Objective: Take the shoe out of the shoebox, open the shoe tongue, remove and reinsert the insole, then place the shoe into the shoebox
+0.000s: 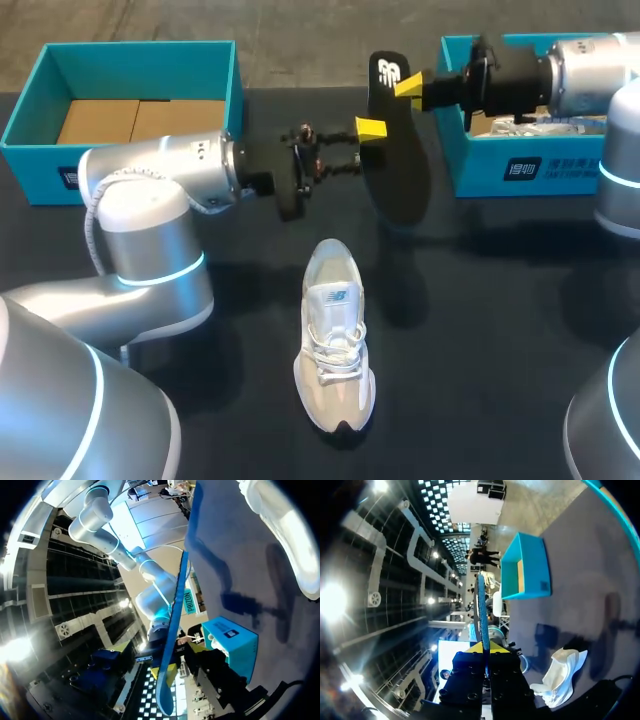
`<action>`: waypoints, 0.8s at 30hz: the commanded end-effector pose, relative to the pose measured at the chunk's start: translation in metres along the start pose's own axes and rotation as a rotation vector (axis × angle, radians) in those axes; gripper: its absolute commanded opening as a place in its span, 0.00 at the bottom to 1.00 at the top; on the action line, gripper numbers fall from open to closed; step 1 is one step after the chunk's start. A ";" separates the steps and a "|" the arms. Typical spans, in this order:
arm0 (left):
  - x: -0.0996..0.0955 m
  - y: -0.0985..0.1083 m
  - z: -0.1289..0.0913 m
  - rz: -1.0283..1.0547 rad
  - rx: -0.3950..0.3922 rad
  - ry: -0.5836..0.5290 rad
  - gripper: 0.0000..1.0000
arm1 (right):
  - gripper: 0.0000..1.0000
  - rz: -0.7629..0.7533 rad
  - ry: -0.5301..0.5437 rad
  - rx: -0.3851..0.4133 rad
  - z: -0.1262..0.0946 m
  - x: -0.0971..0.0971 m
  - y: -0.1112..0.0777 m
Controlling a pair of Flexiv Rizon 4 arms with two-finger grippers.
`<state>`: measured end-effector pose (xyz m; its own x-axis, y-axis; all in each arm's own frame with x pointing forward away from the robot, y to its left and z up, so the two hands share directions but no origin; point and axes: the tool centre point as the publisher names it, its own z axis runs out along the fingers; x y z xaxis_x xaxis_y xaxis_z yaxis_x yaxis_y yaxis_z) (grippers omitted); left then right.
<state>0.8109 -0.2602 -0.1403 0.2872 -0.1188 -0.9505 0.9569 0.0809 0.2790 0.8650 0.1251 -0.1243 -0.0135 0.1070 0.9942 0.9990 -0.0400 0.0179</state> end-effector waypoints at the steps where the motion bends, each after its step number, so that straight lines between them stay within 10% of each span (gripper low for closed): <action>1: 0.002 0.002 0.007 -0.002 0.002 0.014 0.64 | 0.00 0.011 -0.003 0.021 0.004 -0.004 0.001; 18: 0.010 0.000 0.004 -0.006 0.021 0.072 0.42 | 0.00 0.020 -0.012 0.051 -0.002 -0.005 -0.002; 22: 0.013 0.000 0.007 -0.006 0.019 0.077 0.00 | 0.00 0.026 -0.010 0.056 0.000 -0.008 -0.003; 24: 0.014 -0.001 0.008 -0.003 0.019 0.079 0.00 | 0.00 0.031 -0.007 0.056 0.001 -0.009 -0.005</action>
<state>0.8138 -0.2652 -0.1521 0.2790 -0.0432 -0.9593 0.9592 0.0607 0.2762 0.8597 0.1234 -0.1309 0.0164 0.1169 0.9930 0.9998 0.0107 -0.0178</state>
